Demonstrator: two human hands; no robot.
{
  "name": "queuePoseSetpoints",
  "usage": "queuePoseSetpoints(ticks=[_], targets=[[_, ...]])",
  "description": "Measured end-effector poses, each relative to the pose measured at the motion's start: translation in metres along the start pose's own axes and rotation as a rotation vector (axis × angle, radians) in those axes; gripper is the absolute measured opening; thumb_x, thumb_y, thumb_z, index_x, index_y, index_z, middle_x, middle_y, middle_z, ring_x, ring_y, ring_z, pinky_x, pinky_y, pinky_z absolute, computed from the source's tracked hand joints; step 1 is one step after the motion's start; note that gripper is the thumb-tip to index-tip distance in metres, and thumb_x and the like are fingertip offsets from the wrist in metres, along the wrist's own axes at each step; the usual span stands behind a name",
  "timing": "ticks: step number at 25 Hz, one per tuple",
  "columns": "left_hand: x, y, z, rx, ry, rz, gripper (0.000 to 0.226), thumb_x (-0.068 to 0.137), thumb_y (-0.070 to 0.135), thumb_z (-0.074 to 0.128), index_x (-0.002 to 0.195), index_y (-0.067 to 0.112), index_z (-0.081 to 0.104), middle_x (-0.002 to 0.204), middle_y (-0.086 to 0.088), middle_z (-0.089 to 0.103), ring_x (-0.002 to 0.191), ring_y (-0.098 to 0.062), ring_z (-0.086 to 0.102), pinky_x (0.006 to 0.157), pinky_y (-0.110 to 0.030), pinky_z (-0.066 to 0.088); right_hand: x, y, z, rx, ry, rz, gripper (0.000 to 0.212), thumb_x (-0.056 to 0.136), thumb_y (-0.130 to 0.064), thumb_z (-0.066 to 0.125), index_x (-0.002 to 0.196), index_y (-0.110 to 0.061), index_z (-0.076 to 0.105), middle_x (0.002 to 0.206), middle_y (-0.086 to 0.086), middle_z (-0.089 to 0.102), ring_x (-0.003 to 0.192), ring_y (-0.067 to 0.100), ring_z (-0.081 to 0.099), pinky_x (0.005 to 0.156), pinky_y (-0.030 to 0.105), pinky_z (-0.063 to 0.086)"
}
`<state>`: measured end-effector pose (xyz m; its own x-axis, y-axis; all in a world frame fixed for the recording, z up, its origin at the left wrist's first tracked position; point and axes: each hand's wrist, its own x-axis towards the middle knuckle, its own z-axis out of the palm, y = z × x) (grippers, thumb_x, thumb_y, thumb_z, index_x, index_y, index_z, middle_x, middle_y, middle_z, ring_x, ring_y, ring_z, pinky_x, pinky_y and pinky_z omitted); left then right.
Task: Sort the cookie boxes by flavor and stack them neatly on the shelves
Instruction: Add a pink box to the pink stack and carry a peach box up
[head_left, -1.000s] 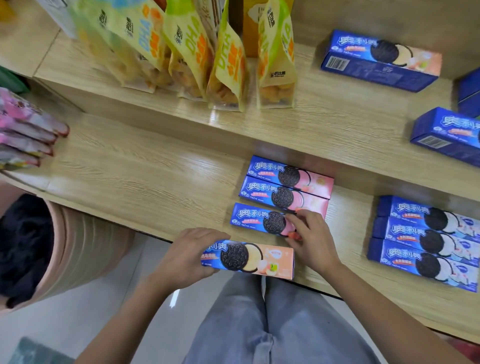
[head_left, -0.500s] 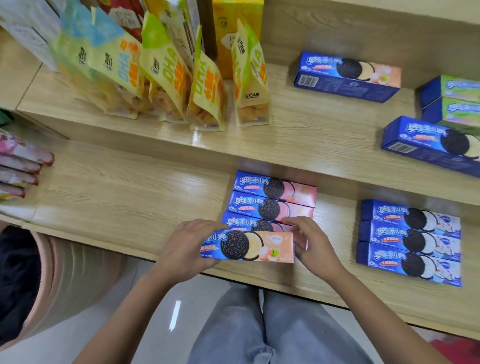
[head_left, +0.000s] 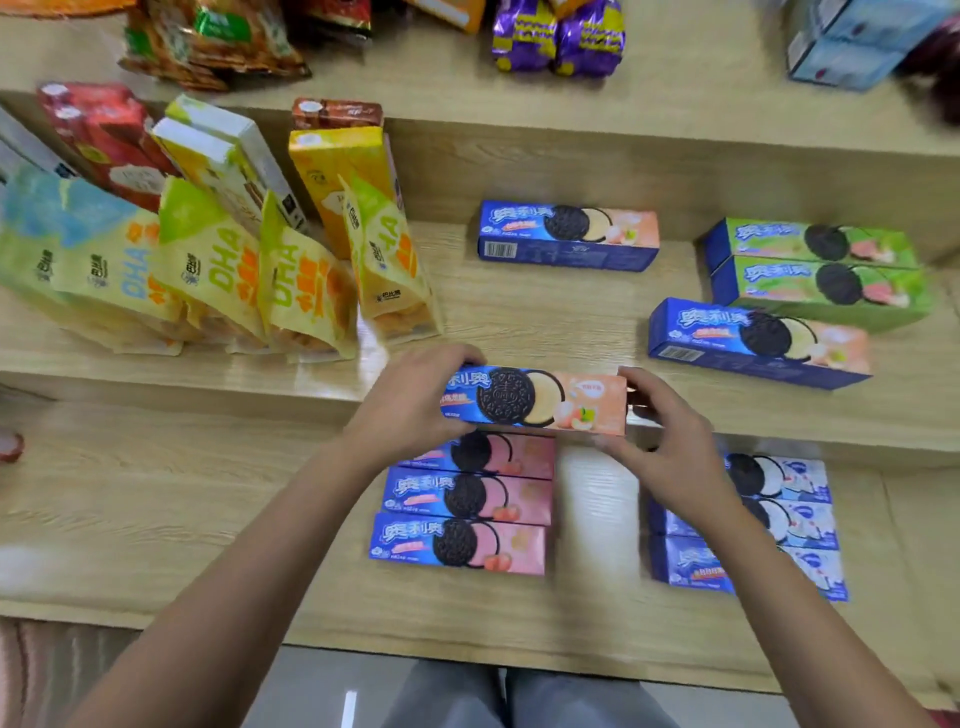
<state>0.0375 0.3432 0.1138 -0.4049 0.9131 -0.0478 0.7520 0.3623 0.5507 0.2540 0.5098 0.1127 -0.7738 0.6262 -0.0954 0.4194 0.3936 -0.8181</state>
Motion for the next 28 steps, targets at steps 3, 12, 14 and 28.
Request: queuePoseSetpoints(ticks=[3, 12, 14, 28], targets=[[0.050, 0.006, -0.002, 0.025, -0.018, 0.043, 0.062, 0.055, 0.027, 0.078, 0.111, 0.017, 0.054, 0.109, -0.006, 0.065, 0.099, -0.025, 0.059, 0.085, -0.036, 0.044, 0.037, 0.010, -0.022, -0.062, 0.023, 0.006, 0.065, 0.068, -0.017, 0.078, 0.126, -0.019, 0.047, 0.111, -0.004, 0.060, 0.097, 0.012, 0.056, 0.082, 0.010, 0.036], [0.075, 0.000, 0.014, 0.087, -0.063, 0.042, 0.067, 0.055, 0.039, 0.067, 0.118, 0.021, 0.054, 0.118, -0.002, 0.063, 0.110, -0.024, 0.056, 0.089, -0.040, 0.037, 0.051, 0.038, -0.024, -0.112, -0.018, 0.042, 0.067, 0.074, -0.029, 0.073, 0.133, -0.019, 0.041, 0.125, 0.004, 0.059, 0.110, 0.019, 0.056, 0.096, 0.035, 0.043], [0.075, 0.002, 0.008, 0.099, -0.082, 0.056, 0.071, 0.056, 0.050, 0.064, 0.120, 0.022, 0.053, 0.120, -0.002, 0.062, 0.111, -0.023, 0.055, 0.091, -0.041, 0.038, 0.045, 0.035, -0.033, -0.105, -0.001, 0.033, 0.062, 0.075, -0.030, 0.072, 0.130, -0.022, 0.044, 0.122, -0.004, 0.059, 0.102, 0.011, 0.056, 0.090, 0.027, 0.042], [0.179, 0.136, 0.093, -0.003, -0.114, 0.029, 0.069, 0.070, 0.043, 0.068, 0.130, 0.023, 0.041, 0.131, -0.002, 0.049, 0.116, -0.024, 0.049, 0.088, -0.038, 0.045, 0.030, 0.124, -0.145, -0.108, 0.547, 0.339, 0.056, 0.072, -0.027, 0.072, 0.119, -0.006, 0.050, 0.117, 0.017, 0.057, 0.101, 0.028, 0.054, 0.086, 0.023, 0.043]])
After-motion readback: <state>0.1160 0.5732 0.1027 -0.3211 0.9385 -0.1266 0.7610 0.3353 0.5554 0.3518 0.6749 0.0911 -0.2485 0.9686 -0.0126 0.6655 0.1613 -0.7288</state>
